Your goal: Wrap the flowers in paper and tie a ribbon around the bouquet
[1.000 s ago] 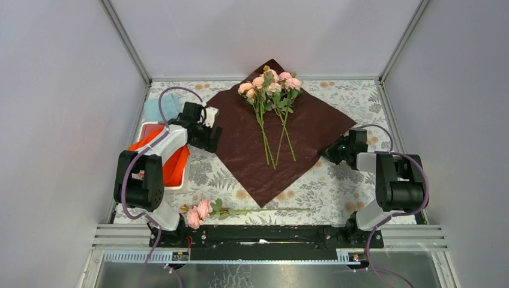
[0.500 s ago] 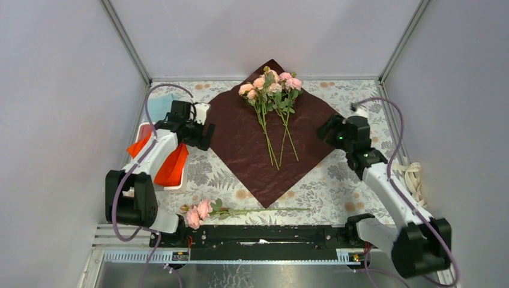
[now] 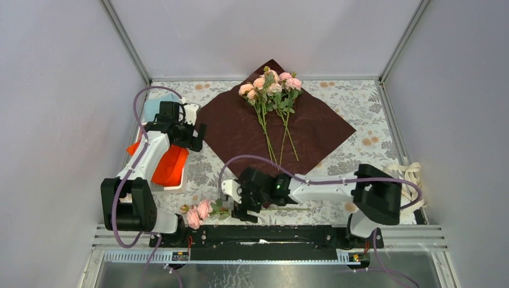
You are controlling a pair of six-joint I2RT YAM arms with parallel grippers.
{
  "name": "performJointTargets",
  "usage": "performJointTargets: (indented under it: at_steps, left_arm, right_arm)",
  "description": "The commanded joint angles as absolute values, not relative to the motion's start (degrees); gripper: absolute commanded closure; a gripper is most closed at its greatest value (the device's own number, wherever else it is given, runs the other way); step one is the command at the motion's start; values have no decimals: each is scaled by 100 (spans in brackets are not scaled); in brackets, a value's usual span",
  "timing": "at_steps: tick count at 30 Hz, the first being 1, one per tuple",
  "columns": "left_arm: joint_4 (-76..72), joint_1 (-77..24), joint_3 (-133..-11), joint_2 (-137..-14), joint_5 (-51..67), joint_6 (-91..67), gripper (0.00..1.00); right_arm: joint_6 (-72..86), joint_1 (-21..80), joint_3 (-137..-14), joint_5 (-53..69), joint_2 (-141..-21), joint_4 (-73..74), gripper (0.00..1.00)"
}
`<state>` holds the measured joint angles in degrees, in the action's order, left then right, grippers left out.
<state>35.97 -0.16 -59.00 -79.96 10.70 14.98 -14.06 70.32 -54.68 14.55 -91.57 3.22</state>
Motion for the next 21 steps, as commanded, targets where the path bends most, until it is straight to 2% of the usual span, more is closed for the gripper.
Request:
performJointTargets:
  at_steps: [1, 4, 6, 7, 10, 13, 17, 21]
  left_arm:
    - [3664, -9, -5893, -7861, 1384, 1477, 2]
    - [3664, -9, -5925, -7909, 1380, 1446, 1]
    - [3664, -9, -5933, -7926, 1388, 1450, 2]
    - [3665, -9, -5938, -7923, 1384, 1450, 2]
    - [3665, -9, -5911, -7858, 1371, 1494, 1]
    - [3662, -8, -5926, -7770, 1397, 1561, 2]
    - [3779, 173, -6213, -7722, 1304, 1615, 1]
    - [3810, 460, -6697, -7686, 1170, 1626, 2]
  right_arm:
    - [-2252, 7164, -5903, 1863, -9617, 553, 16]
    - [-2220, 7299, -6048, 1713, -10176, 607, 17]
    - [-2118, 7301, -6099, 1599, -10451, 583, 24]
    - [-2091, 7301, -6133, 1565, -10514, 610, 33]
    - [-1914, 7306, -6274, 1567, -10379, 713, 82]
    - [-1606, 7303, -6506, 1830, -10008, 958, 100]
    - [-855, 7048, -7115, 2320, -9348, 1543, 100]
    - [770, 5735, -6934, 2938, -8550, 1051, 100]
